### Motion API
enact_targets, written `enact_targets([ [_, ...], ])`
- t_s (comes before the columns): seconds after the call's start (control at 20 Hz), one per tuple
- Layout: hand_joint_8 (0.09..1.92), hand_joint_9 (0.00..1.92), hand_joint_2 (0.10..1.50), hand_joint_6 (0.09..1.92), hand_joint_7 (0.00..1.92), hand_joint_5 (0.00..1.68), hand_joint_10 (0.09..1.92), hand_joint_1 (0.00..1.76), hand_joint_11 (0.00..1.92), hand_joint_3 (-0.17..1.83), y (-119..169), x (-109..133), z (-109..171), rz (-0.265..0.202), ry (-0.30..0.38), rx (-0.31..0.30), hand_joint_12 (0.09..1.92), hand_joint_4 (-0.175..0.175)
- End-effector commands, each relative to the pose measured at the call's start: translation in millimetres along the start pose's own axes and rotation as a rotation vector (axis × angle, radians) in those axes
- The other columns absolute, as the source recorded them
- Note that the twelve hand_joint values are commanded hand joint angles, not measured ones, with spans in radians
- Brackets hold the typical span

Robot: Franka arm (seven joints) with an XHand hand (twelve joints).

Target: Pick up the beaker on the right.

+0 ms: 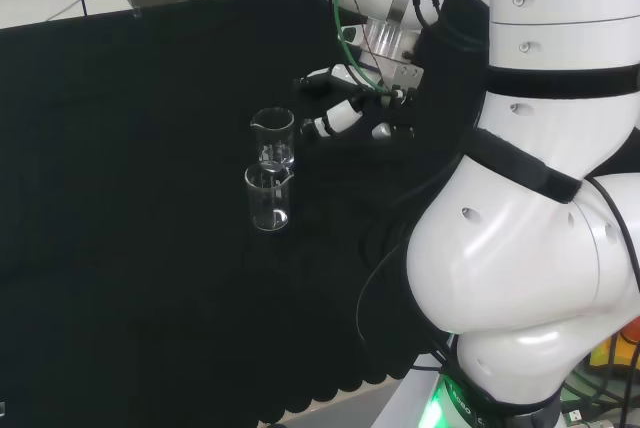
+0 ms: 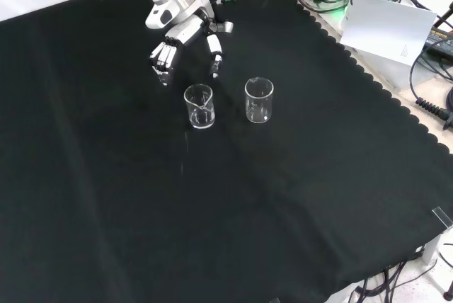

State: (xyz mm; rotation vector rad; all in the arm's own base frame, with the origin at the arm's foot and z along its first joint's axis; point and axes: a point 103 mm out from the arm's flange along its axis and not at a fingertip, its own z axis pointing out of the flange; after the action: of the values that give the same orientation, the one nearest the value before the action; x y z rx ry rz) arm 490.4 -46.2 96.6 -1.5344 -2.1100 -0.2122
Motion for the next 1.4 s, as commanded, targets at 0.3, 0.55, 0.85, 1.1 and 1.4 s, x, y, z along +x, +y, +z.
enact_targets([
  [0.3,0.74,0.46,0.53,0.09,0.32,0.49,0.66,0.85,0.02,0.59,6.5,3.7,16.3,-0.05,0.057,-0.013,1.41,-0.039],
  [0.55,0.72,0.41,0.53,0.09,0.27,0.49,0.64,0.85,0.01,0.59,13.4,8.3,24.9,-0.091,0.081,-0.012,1.41,-0.039],
  [0.85,0.7,0.36,0.51,0.09,0.22,0.48,0.63,0.85,0.0,0.6,21.0,10.7,31.5,-0.102,0.111,-0.025,1.39,-0.038],
  [1.1,0.69,0.34,0.5,0.09,0.2,0.46,0.63,0.83,0.0,0.6,25.3,11.5,38.3,-0.099,0.135,-0.029,1.36,-0.039],
  [1.4,0.69,0.34,0.5,0.09,0.21,0.46,0.63,0.82,0.0,0.6,31.4,14.9,44.7,-0.108,0.167,-0.032,1.36,-0.039],
])
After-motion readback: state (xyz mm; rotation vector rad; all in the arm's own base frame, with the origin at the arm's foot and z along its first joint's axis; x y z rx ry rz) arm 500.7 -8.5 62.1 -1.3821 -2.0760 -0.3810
